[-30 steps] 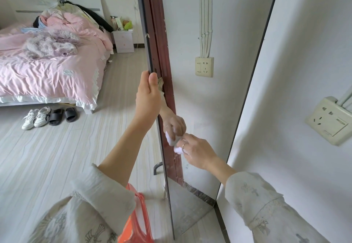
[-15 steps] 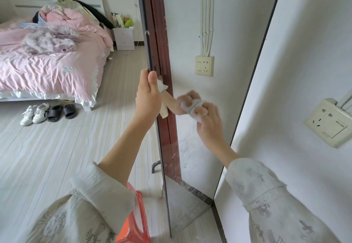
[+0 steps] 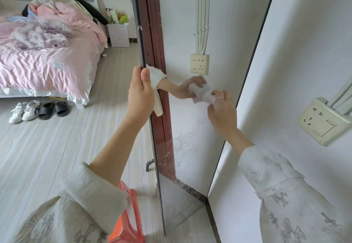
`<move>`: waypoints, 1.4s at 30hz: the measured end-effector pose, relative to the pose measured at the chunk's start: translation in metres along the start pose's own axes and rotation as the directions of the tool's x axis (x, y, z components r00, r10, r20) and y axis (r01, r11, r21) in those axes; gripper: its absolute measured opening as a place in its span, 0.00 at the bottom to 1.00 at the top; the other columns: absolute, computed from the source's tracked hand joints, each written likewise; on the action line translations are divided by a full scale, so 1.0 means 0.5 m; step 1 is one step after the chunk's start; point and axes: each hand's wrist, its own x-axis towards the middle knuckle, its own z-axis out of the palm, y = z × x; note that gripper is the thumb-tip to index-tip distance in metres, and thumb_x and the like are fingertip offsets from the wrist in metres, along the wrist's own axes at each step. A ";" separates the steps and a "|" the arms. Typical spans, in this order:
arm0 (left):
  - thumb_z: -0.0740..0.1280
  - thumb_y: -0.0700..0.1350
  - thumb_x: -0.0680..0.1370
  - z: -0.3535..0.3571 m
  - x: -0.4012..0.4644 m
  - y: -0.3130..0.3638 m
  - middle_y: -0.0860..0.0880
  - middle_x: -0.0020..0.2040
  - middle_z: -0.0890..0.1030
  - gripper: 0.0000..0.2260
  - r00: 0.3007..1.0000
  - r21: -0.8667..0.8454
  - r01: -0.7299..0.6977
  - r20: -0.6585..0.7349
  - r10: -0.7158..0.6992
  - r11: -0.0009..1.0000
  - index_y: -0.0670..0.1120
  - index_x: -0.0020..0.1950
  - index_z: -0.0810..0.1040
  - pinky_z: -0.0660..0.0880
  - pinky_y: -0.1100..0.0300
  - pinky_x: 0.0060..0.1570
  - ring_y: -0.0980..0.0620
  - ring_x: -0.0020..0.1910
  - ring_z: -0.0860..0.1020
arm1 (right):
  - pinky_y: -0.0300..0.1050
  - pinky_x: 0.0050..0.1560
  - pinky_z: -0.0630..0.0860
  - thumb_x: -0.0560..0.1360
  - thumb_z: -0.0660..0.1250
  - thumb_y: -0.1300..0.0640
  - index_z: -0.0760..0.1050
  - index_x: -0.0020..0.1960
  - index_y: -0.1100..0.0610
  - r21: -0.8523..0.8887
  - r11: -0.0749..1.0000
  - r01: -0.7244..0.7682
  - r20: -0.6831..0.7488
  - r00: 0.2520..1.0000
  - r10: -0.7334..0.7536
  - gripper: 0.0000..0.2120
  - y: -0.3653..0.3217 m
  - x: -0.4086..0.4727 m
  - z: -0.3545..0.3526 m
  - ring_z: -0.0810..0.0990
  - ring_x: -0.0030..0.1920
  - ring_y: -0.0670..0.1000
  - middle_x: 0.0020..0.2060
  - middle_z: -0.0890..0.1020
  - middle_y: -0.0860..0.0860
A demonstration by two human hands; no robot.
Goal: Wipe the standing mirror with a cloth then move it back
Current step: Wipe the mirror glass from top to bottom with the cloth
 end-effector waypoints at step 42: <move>0.48 0.44 0.83 0.037 -0.013 -0.001 0.57 0.32 0.62 0.13 0.986 -0.085 -0.066 -0.159 0.052 0.994 0.53 0.39 0.61 0.64 0.74 0.35 0.66 0.30 0.66 | 0.51 0.51 0.71 0.72 0.60 0.65 0.73 0.59 0.60 -0.127 0.924 -0.362 0.222 0.897 0.382 0.16 0.135 -0.023 0.034 0.74 0.56 0.62 0.55 0.74 0.61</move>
